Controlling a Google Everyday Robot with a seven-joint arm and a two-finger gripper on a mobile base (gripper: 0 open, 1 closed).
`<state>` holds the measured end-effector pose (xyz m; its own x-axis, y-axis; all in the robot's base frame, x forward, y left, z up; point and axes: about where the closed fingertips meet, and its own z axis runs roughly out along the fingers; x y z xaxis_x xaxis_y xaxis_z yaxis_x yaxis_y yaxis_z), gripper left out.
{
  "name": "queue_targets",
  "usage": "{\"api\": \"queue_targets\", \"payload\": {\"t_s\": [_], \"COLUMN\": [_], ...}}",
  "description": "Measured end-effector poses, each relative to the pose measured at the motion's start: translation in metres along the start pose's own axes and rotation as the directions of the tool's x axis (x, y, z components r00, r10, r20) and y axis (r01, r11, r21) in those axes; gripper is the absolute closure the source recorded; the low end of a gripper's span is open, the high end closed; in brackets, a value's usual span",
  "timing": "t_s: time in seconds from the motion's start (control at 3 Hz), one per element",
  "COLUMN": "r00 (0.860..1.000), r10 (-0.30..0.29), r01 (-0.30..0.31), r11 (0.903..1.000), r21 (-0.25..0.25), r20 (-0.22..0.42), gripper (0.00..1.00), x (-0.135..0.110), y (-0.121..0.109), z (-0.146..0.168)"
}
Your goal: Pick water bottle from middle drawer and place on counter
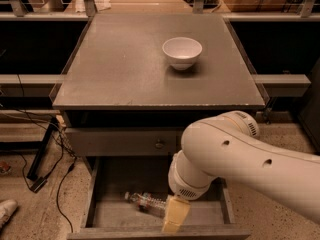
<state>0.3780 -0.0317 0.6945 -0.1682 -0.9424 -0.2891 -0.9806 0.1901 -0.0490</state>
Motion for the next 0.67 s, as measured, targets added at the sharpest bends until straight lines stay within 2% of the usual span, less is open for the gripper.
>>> {"api": "queue_targets", "payload": {"t_s": [0.33,0.67], "r00": [0.999,0.999], "r10": [0.004,0.004], "r01": [-0.002,-0.003], "r11": [0.9991,0.9991], "r21": [-0.042,-0.042], "r20": [0.034,0.036], "gripper": [0.00,0.00], "x": [-0.0093,-0.0096], "y": [0.0141,0.0138], "z": [0.0312,0.0322]}}
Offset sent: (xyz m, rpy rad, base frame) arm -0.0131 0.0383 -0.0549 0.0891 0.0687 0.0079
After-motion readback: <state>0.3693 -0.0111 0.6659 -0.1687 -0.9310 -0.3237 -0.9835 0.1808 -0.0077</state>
